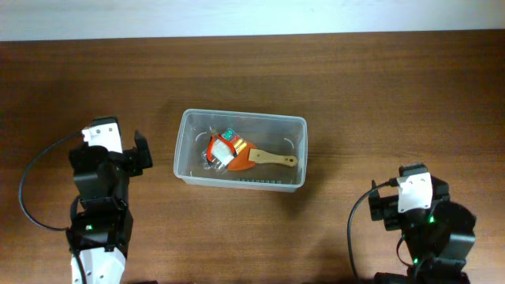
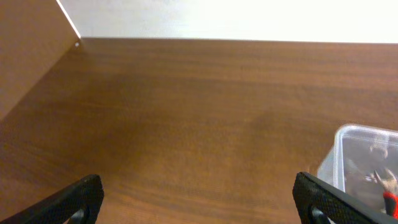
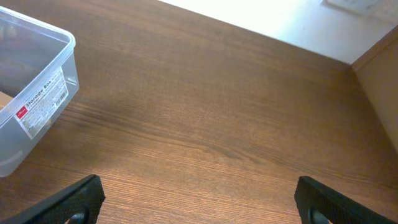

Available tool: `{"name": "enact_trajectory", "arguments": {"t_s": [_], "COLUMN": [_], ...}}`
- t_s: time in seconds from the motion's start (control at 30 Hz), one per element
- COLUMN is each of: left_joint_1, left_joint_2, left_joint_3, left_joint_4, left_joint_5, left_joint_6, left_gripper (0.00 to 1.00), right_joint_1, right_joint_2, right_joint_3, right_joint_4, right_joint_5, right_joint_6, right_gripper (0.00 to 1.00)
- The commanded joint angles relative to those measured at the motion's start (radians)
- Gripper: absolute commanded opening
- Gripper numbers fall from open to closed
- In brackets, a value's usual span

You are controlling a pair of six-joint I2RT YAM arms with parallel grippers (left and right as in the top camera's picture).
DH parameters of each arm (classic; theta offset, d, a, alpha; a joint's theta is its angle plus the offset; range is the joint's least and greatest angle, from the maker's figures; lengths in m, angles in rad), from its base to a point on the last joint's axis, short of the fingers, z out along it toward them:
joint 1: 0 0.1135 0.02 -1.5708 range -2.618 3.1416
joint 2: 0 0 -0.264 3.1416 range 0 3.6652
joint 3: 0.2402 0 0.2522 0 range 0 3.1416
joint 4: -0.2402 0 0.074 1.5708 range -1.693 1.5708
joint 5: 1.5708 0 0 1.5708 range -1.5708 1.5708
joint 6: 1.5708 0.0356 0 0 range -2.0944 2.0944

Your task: Pack container

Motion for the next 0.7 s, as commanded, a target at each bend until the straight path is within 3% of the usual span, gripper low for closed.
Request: {"name": "enact_trajectory", "arguments": {"t_s": [0.0, 0.27, 0.67], "left_joint_1": [0.003, 0.003, 0.003], "left_joint_2": [-0.071, -0.274, -0.286], "left_joint_3": [-0.005, -0.005, -0.005], "left_joint_4": [-0.039, -0.111, -0.248], "left_joint_5": [0.023, 0.024, 0.023], "left_joint_6": [-0.017, -0.017, -0.017], "left_gripper": [0.99, 0.99, 0.99], "right_joint_1": [0.008, 0.084, 0.105], "right_joint_2": [-0.062, -0.084, -0.084], "right_joint_3": [-0.020, -0.020, -0.020], "right_joint_4": [-0.006, -0.006, -0.006], "right_joint_5": [-0.010, -0.047, -0.047], "right_joint_6": [0.008, 0.008, 0.008], "right_gripper": [0.99, 0.99, 0.99]}}
